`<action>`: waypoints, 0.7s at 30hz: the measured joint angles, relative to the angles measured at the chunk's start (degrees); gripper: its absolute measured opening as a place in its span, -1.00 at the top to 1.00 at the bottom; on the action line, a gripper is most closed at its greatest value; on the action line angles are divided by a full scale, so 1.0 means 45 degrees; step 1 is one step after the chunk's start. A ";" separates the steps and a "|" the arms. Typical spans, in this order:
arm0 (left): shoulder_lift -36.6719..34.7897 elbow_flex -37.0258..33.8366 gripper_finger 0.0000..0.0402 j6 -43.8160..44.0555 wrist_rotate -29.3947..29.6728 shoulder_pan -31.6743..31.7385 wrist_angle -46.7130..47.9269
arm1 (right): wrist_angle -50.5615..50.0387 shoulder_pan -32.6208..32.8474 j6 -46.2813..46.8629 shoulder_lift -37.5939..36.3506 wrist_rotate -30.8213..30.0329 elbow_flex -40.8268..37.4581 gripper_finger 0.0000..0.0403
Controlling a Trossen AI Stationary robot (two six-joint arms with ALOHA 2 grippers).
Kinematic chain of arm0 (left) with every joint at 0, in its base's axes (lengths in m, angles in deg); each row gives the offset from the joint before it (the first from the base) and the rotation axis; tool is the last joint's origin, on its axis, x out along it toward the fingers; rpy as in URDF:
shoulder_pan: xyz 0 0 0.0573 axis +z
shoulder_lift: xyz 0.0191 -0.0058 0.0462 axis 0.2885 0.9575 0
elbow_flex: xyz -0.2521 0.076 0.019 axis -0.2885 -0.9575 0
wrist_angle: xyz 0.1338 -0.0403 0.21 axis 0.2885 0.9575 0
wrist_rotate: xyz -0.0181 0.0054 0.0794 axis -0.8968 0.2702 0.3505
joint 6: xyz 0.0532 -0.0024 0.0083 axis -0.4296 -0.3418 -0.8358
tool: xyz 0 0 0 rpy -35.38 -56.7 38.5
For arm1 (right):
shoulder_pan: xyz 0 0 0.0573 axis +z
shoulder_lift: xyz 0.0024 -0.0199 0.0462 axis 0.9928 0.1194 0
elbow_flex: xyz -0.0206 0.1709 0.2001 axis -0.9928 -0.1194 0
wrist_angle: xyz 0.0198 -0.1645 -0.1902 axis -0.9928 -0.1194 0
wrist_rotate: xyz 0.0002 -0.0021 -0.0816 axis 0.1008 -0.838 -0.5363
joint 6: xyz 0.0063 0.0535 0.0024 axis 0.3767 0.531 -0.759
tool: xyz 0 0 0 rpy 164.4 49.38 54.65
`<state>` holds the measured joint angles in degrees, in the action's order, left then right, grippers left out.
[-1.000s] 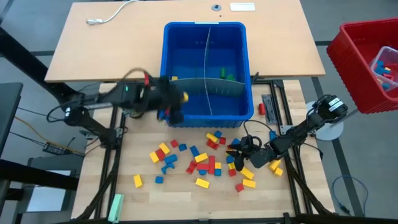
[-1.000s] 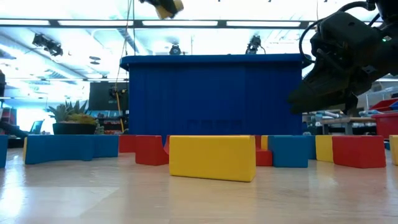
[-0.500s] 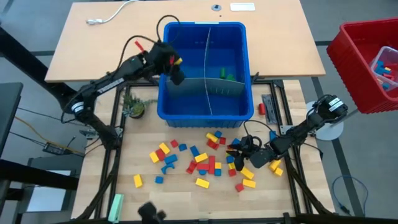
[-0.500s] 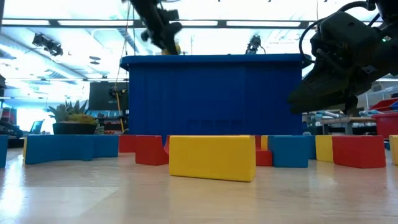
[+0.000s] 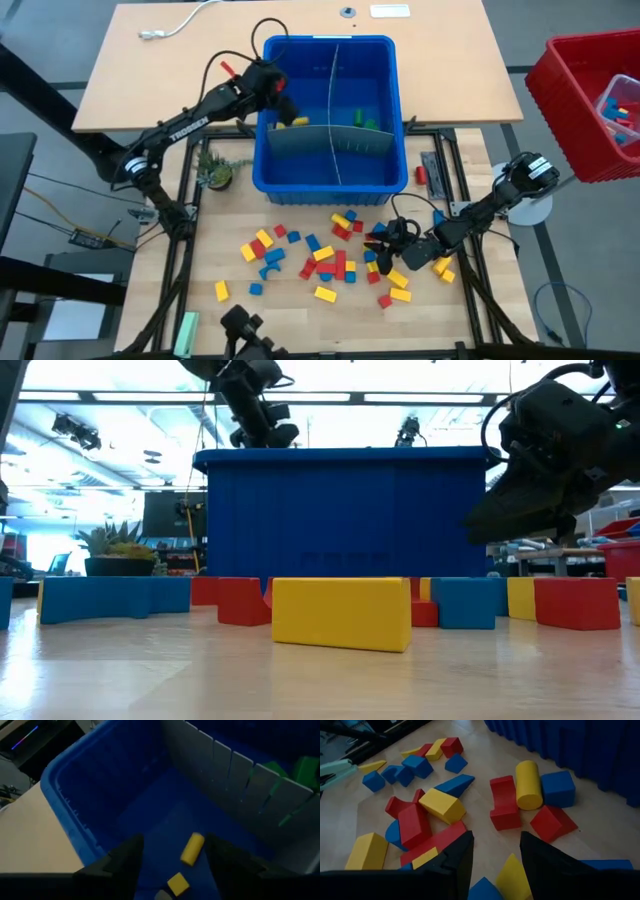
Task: Sort blocks
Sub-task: Put the yellow block into the blue bin
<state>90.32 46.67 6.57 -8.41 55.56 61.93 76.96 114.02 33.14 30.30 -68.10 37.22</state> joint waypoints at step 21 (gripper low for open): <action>-0.3715 0.1243 -0.11 0.3748 -0.0195 -0.5489 0.8301 | -0.0048 0.0005 0.0173 0.0000 0.0310 0.0000 0.25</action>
<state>73.61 52.27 23.43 -9.28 30.86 99.28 76.74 114.04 33.92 30.30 -66.71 37.22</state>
